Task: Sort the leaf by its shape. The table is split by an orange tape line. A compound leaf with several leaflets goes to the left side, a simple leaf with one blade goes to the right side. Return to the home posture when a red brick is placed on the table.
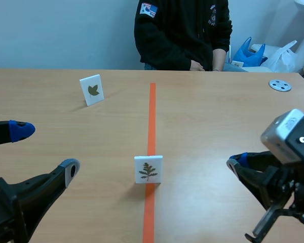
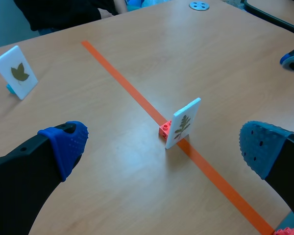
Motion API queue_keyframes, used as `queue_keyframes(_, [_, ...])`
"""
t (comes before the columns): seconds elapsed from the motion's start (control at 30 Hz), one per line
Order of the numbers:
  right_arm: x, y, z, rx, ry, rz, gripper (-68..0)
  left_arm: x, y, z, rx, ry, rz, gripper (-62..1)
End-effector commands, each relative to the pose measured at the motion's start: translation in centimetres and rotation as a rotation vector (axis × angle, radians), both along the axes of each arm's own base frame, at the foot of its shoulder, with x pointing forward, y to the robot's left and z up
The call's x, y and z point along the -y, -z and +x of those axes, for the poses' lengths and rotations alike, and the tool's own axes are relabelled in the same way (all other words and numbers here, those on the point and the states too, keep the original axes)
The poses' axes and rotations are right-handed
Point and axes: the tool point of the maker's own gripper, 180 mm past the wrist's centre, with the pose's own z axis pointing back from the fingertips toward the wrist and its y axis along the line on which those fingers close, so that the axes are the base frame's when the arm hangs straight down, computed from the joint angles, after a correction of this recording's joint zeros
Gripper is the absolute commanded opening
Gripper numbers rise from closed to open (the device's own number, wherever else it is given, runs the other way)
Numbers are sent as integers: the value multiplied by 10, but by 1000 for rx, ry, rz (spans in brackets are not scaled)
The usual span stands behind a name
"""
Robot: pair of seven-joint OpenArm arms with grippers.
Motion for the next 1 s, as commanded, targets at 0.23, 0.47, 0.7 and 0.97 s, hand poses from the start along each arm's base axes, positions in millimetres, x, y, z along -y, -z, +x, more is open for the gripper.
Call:
queue_keyframes(0.23, [24,-40,-4,33,52,47,-664,1,-6,1,20,-4,-19,14])
queue_keyframes(0.47, [63,-60,-2,33,186,68,-664,1,-5,1,14,-4,-15,14])
queue_keyframes(0.7, [87,-64,2,12,287,76,-664,1,-5,1,14,-4,-15,14])
queue_keyframes(0.97, [91,-61,4,0,316,63,-357,1,-5,1,14,-4,-15,14])
